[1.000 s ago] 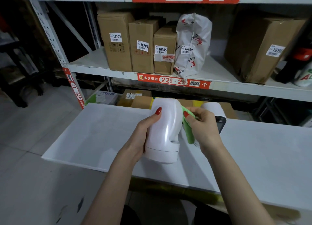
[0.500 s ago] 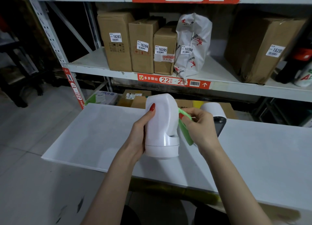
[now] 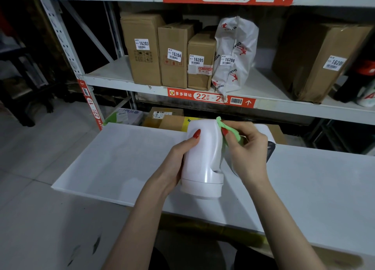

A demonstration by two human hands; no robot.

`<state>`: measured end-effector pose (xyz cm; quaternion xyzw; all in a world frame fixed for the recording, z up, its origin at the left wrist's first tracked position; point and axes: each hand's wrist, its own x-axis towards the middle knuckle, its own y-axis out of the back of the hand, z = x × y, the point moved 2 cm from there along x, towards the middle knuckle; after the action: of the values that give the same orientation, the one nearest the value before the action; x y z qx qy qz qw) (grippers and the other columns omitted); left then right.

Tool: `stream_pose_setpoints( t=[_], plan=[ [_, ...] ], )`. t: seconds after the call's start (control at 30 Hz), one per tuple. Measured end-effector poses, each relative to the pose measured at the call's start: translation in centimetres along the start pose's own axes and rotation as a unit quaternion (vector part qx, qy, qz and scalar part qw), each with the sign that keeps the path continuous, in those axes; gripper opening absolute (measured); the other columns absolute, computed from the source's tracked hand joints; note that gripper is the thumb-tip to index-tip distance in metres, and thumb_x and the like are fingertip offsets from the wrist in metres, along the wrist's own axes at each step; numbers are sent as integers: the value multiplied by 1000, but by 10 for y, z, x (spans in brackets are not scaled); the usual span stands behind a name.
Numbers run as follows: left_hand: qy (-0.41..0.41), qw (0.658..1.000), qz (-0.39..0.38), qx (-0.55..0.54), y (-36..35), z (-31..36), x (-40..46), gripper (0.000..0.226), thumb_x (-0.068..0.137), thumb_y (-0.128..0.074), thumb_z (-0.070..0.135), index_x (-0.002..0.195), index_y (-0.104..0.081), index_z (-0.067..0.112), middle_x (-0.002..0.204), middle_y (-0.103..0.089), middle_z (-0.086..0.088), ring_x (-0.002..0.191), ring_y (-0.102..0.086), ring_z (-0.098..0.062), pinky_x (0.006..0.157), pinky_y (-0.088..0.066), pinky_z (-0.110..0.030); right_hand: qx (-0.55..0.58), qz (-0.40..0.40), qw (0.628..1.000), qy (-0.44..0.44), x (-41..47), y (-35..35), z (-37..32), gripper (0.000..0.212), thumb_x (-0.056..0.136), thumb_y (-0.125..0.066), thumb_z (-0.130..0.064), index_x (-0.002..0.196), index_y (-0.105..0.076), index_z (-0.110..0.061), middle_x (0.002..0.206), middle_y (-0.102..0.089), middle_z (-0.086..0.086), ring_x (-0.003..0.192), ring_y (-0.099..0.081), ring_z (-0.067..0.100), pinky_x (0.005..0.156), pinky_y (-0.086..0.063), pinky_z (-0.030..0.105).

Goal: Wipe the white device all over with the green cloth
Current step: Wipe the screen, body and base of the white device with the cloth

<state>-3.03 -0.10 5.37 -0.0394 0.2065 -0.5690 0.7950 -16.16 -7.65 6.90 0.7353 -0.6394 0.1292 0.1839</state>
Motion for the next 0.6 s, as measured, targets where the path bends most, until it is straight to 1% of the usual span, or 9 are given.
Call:
stream_pose_setpoints(
  t=[0.1, 0.2, 0.27, 0.37, 0.43, 0.47, 0.53, 0.6],
  plan=[
    [3, 1000, 6, -6, 0, 0, 0, 22, 92, -57, 40, 99, -66, 21, 76, -76, 1, 78, -70, -19, 72, -57, -34, 15, -30, 999, 25, 0, 0, -4, 34, 85, -63, 6, 94, -71, -26, 97, -67, -7, 94, -62, 8, 82, -47, 14],
    [2, 1000, 15, -16, 1, 0, 1, 22, 92, -56, 42, 96, -66, 22, 70, -75, 2, 70, -70, -17, 68, -56, -32, 24, -65, 997, 40, -1, -1, -6, 31, 85, -64, 5, 96, -71, -23, 99, -69, -6, 97, -64, 11, 84, -50, 19],
    [1, 1000, 16, -15, 2, 1, 1, 22, 93, -55, 42, 96, -65, 23, 69, -75, 2, 65, -70, -16, 65, -56, -32, 25, -73, 996, 38, -1, -1, -6, 30, 85, -65, 4, 96, -71, -23, 100, -70, -6, 98, -64, 11, 85, -51, 20],
    [5, 1000, 12, -9, 4, -2, 3, 22, 93, -55, 42, 97, -66, 23, 71, -75, 2, 70, -70, -17, 67, -56, -33, 15, -48, 999, 11, -1, -1, -3, 29, 86, -64, 3, 95, -71, -23, 101, -69, -6, 97, -64, 9, 85, -50, 17],
    [12, 1000, 4, 1, 4, -4, 5, 21, 93, -55, 42, 98, -64, 25, 71, -75, 3, 74, -70, -18, 68, -57, -34, 14, -23, 999, -27, 0, 0, 2, 25, 87, -63, 1, 95, -71, -22, 103, -69, -4, 97, -63, 7, 83, -50, 13],
    [15, 1000, 2, 2, 3, -5, 5, 20, 93, -54, 42, 98, -64, 25, 70, -75, 3, 72, -70, -18, 67, -57, -33, 16, -16, 999, -41, 1, 0, 3, 24, 87, -63, 0, 95, -71, -21, 103, -69, -2, 97, -62, 7, 82, -49, 10],
    [18, 1000, 0, -2, 2, -5, 5, 20, 93, -54, 42, 97, -63, 25, 68, -75, 4, 66, -70, -14, 61, -56, -29, 22, -17, 999, -38, 2, 1, 3, 25, 87, -62, 3, 94, -71, -20, 103, -70, 0, 97, -63, 8, 81, -49, 9],
    [18, 1000, 2, -11, 1, -5, 5, 22, 93, -55, 43, 99, -64, 24, 69, -75, 3, 65, -71, -14, 58, -56, -28, 32, -34, 999, -18, 2, 2, 1, 28, 86, -61, 6, 93, -72, -19, 101, -71, 0, 97, -64, 9, 83, -49, 13]
  ],
)
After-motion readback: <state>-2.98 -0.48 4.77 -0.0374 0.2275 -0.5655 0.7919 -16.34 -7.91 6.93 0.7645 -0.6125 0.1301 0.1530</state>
